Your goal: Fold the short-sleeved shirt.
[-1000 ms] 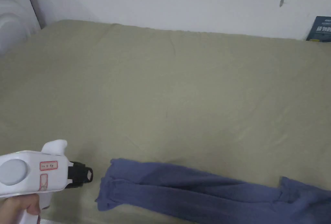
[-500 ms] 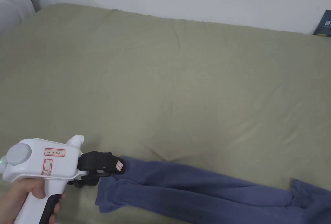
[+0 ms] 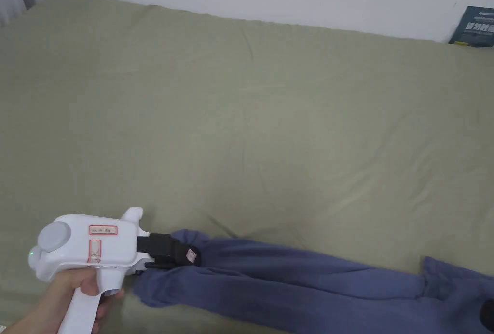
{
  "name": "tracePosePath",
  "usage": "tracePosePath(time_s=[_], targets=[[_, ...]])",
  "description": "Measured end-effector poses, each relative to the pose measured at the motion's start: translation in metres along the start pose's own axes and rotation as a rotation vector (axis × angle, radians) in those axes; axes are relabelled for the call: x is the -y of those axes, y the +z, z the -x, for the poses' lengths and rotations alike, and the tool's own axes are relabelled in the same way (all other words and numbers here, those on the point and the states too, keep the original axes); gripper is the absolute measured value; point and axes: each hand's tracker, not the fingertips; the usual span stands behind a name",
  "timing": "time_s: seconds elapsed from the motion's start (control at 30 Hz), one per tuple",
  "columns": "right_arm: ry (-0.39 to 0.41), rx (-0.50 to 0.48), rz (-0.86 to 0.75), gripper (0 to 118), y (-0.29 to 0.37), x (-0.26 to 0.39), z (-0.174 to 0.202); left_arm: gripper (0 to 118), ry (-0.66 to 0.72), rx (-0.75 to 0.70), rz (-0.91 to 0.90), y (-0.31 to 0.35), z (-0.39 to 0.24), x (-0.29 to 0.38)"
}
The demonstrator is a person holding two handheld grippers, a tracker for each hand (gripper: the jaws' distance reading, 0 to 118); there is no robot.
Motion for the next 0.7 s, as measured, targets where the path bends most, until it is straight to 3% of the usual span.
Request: tracePosePath(time_s=[0.13, 0.33, 0.6, 0.7], targets=[[-0.010, -0.018, -0.019, 0, 0.003, -0.005, 0.003, 5, -0.040, -0.061, -0.045, 0.013, 0.013, -0.021], [-0.003, -0.065, -0.057, 0, 0.006, -0.020, 0.004, 5, -0.040, -0.152, -0.100, 0.029, -0.026, -0.005], [0.049, -0.077, -0.077, 0, -0.002, -0.035, 0.004, 5, -0.035, -0.337, -0.238, 0.127, -0.015, -0.010], [0.050, -0.085, -0.079, 0, -0.003, -0.035, 0.004, 5, -0.003, -0.324, -0.237, 0.147, -0.029, 0.001]])
